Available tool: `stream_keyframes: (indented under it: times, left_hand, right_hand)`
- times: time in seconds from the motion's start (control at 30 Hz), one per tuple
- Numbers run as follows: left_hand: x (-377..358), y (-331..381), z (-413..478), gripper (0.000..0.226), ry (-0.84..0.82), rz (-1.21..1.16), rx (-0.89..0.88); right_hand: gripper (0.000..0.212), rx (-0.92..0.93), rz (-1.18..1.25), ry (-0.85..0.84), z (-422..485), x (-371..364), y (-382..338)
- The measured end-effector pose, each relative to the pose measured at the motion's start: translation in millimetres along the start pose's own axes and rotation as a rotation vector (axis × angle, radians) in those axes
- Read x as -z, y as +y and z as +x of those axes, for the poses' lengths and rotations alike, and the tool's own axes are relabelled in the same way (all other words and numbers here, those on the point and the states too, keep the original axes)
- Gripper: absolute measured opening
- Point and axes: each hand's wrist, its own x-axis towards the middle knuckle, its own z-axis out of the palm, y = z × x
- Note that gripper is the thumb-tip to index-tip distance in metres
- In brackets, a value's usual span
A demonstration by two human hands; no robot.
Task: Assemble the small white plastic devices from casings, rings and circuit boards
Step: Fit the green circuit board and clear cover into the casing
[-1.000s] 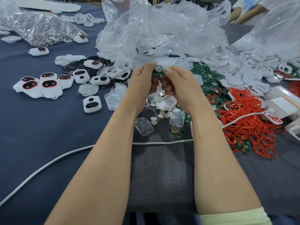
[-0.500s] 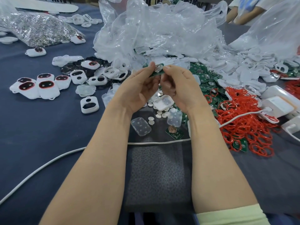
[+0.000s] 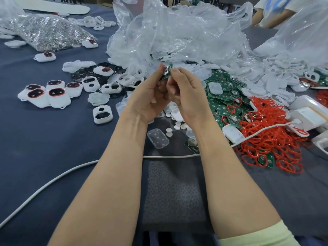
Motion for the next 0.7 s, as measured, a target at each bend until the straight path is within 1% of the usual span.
stream_keyframes:
  times: [0.07,0.1,0.2,0.3,0.37,0.4,0.43,0.47,0.5,0.57,0.6,0.67,0.7]
  left_hand:
    - [0,1,0,0.041,0.039,0.012,-0.009]
    - [0,2,0,0.035,0.081,0.022,-0.011]
    - [-2,3,0,0.022,0.228,0.093,-0.052]
    - [-7,1,-1,0.02,0.313,0.246,-0.102]
    - [-11,-1,-1,0.019,0.317,0.36,-0.119]
    - [-13,-3,-1,0.017,0.318,0.402,-0.123]
    - [-14,-3,0,0.015,0.321,0.441,-0.127]
    - [-15,-4,0,0.014,0.319,0.489,-0.13]
    - [-16,-5,0,0.014,0.31,0.551,-0.133]
    - [-17,-8,1,0.019,0.268,0.712,-0.14]
    - [-17,-9,1,0.02,0.239,0.806,-0.145]
    - [-19,-10,1,0.02,0.19,0.967,-0.177]
    - [-20,-10,1,0.018,0.182,1.008,-0.202]
  right_hand:
    - [0.038,-0.017,0.023,0.004,1,2,-1]
    - [0.038,-0.017,-0.028,0.042,1,3,0]
    - [0.036,0.001,-0.38,0.26,3,16,1]
    - [0.031,-0.037,-0.709,0.469,6,40,2]
    - [0.033,-0.088,-0.84,0.544,5,53,3]
    - [0.032,-0.122,-0.889,0.551,4,57,3]
    - [0.026,-0.153,-0.925,0.546,4,60,5]
    - [0.016,-0.176,-0.93,0.531,4,61,5]
    - [0.011,-0.187,-0.898,0.506,4,61,4]
    - [0.027,-0.147,-0.729,0.406,3,57,-1]
    - [0.028,-0.132,-0.654,0.333,3,55,-4]
    - [0.017,-0.112,-0.607,0.169,2,50,-8]
    - [0.008,-0.108,-0.605,0.125,2,48,-9]
